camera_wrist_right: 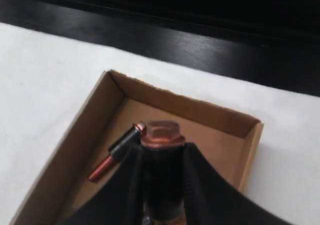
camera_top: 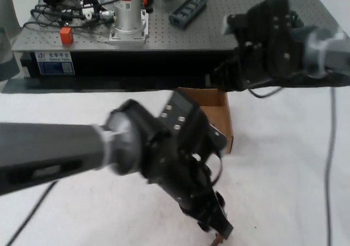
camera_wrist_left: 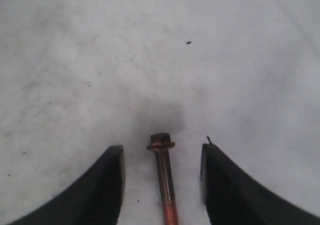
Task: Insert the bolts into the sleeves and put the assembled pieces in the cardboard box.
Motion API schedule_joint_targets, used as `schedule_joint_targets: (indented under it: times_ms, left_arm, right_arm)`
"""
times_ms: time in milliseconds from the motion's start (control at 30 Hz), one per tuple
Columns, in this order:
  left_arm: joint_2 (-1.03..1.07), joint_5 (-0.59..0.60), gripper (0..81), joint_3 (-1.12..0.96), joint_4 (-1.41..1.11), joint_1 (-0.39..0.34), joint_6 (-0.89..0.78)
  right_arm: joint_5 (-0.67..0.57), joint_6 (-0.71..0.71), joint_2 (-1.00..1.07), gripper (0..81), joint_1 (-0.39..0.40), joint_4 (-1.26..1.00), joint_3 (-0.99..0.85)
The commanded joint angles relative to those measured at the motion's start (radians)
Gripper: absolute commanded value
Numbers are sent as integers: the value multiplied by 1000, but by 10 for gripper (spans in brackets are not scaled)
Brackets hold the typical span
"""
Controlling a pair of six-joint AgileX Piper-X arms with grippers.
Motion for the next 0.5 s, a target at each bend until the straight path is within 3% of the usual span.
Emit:
schedule_joint_targets:
  times_ms: [0,467]
  left_arm:
    - [76,-60,348,-88,91,-27,38]
    - [202,-82,348,-121,154,-92,65]
  right_arm:
    - [4,-22,72,37,12,74,-112]
    - [51,-87,149,37,23,167,-211]
